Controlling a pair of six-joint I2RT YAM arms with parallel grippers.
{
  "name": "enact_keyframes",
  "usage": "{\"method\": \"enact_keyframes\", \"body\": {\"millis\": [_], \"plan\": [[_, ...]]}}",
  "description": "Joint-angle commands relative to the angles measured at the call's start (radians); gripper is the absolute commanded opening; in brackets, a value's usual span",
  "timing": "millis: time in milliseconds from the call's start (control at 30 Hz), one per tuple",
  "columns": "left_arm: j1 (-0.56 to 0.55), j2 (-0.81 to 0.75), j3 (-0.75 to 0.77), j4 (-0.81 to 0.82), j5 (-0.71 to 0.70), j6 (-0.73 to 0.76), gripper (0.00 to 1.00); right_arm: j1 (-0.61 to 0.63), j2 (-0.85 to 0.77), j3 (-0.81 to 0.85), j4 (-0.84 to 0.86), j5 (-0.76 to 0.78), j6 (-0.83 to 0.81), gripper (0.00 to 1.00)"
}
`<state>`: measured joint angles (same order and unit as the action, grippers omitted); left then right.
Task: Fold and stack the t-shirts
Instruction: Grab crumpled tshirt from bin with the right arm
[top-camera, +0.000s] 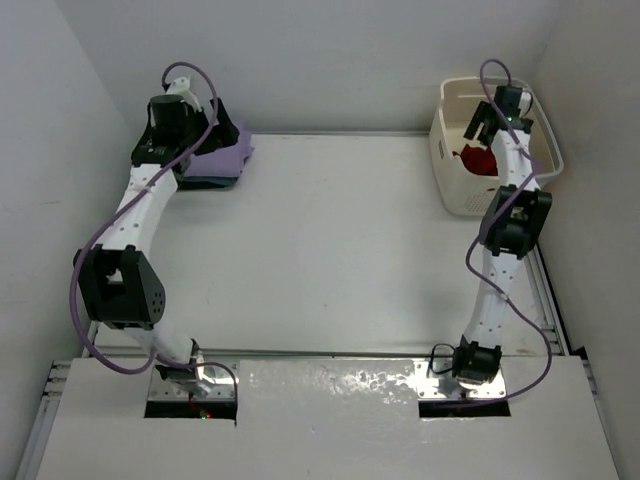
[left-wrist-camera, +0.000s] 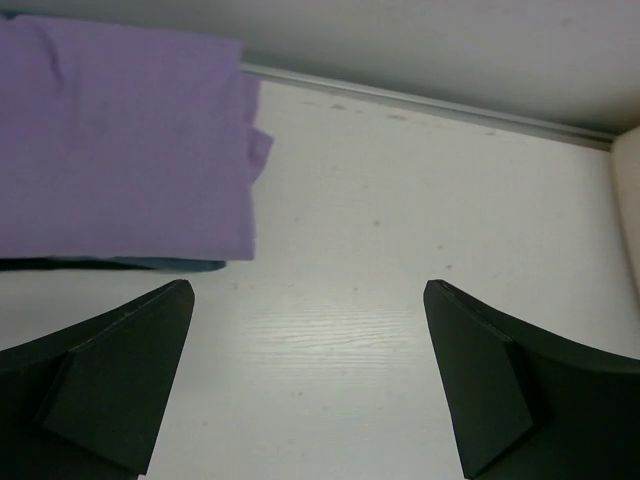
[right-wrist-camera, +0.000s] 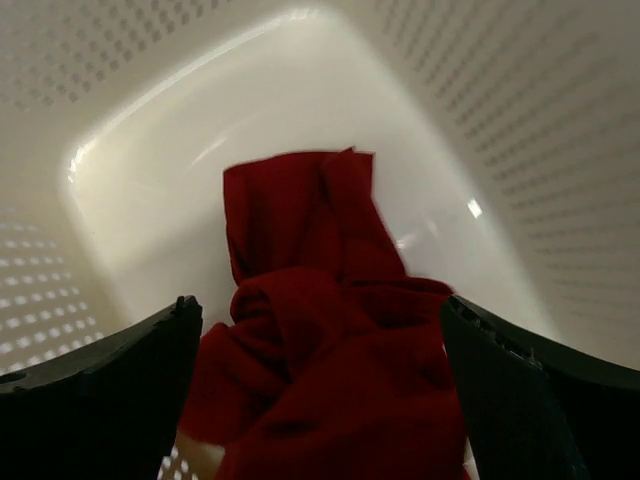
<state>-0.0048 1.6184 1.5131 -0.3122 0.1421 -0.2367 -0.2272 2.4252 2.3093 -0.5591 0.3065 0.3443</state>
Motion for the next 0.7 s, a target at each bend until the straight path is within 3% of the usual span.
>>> {"method": "enact_keyframes", "body": {"millis": [0, 100, 133, 167, 200, 300, 367, 667], "plan": [[0.016, -0.017, 0.097, -0.017, -0.088, 0.028, 1.00, -0.020, 0.053, 0.036, 0.099, -0.096, 0.054, 0.99], [0.016, -0.012, 0.113, -0.030, -0.082, 0.033, 1.00, -0.020, 0.087, -0.004, 0.148, -0.142, 0.082, 0.99], [0.016, -0.012, 0.099, -0.037, -0.096, 0.024, 1.00, -0.024, 0.130, 0.004, 0.157, -0.147, 0.106, 0.92], [0.016, -0.012, 0.099, -0.038, -0.096, 0.023, 1.00, -0.024, 0.141, 0.004, 0.157, -0.153, 0.107, 0.92], [0.016, -0.014, 0.096, -0.048, -0.102, 0.023, 1.00, -0.027, 0.150, 0.010, 0.163, -0.161, 0.117, 0.75], [0.016, -0.017, 0.090, -0.076, -0.137, 0.030, 1.00, -0.032, 0.158, 0.001, 0.192, -0.181, 0.133, 0.43], [0.016, -0.023, 0.087, -0.097, -0.165, 0.036, 1.00, -0.032, 0.125, -0.014, 0.215, -0.182, 0.140, 0.02], [0.016, -0.077, 0.012, -0.036, -0.121, -0.003, 1.00, -0.001, -0.242, -0.163, 0.445, -0.244, 0.153, 0.00]]}}
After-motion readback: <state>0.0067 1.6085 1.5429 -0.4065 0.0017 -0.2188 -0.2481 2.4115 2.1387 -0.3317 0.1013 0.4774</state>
